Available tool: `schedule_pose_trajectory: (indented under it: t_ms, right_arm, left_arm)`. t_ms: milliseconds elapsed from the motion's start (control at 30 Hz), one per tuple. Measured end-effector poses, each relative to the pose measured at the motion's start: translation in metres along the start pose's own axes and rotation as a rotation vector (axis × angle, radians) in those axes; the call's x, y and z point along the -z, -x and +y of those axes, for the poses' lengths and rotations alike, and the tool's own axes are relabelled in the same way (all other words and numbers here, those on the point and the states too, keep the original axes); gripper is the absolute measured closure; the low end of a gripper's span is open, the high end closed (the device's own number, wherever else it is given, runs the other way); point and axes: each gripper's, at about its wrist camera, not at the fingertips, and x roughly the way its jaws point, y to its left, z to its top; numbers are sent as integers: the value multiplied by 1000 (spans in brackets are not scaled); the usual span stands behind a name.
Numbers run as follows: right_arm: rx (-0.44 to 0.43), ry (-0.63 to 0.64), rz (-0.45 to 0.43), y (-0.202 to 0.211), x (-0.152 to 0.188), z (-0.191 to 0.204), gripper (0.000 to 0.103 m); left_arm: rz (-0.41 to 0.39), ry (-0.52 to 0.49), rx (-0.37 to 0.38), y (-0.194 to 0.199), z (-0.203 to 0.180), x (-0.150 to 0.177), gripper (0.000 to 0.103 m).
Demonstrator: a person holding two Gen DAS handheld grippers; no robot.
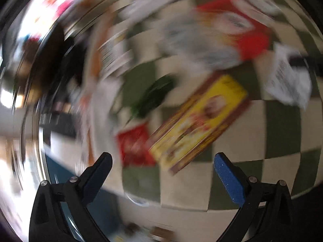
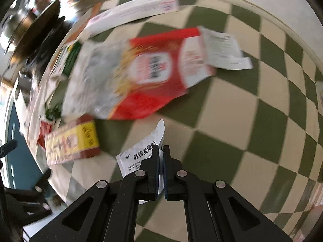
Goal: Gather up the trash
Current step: 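Grasp the white sachet with the right tool while the left tool grasps the yellow seasoning box, then carry both items to the white bin and open both tools over it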
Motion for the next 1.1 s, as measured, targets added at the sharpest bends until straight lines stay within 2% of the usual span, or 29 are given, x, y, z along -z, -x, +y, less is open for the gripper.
schedule_pose_trajectory:
  t_ms: [33, 167, 300, 367, 433, 467, 600, 667, 767, 967, 1033, 1100]
  right_arm:
    - [-14, -22, -2, 3, -1, -12, 100]
    - [-75, -117, 6, 6, -6, -48, 100]
    - [-104, -241, 34, 10, -6, -75, 100]
    - [-120, -265, 24, 10, 0, -84, 101]
    - [-119, -274, 16, 13, 0, -92, 101]
    - [-124, -286, 18, 14, 0, -97, 101]
    - [-134, -307, 20, 20, 0, -100, 101]
    - [-144, -306, 22, 29, 1, -89, 101]
    - [-156, -276, 21, 32, -3, -66, 101]
    - [-211, -199, 31, 52, -2, -38, 101]
    - [-229, -155, 27, 50, -10, 5, 101]
    - [-249, -100, 14, 61, -15, 30, 101]
  left_arm:
    - [-11, -59, 10, -1, -9, -8, 0]
    - [11, -194, 26, -12, -23, -31, 0]
    - [53, -243, 57, -30, -26, -39, 1]
    - [42, -243, 93, -28, -25, -42, 3]
    - [51, -236, 151, -30, -21, -45, 19]
    - [54, -229, 205, -30, -16, -46, 33]
    - [35, -218, 185, -32, -6, -41, 38]
    - [33, -175, 201, -25, -8, -37, 39]
    - [17, -113, 174, -9, -15, -23, 40]
    - [-36, 117, 162, 23, 3, 1, 42]
    - [-52, 204, 161, 33, 15, 11, 43]
    - [-77, 292, 153, 41, 28, 23, 43]
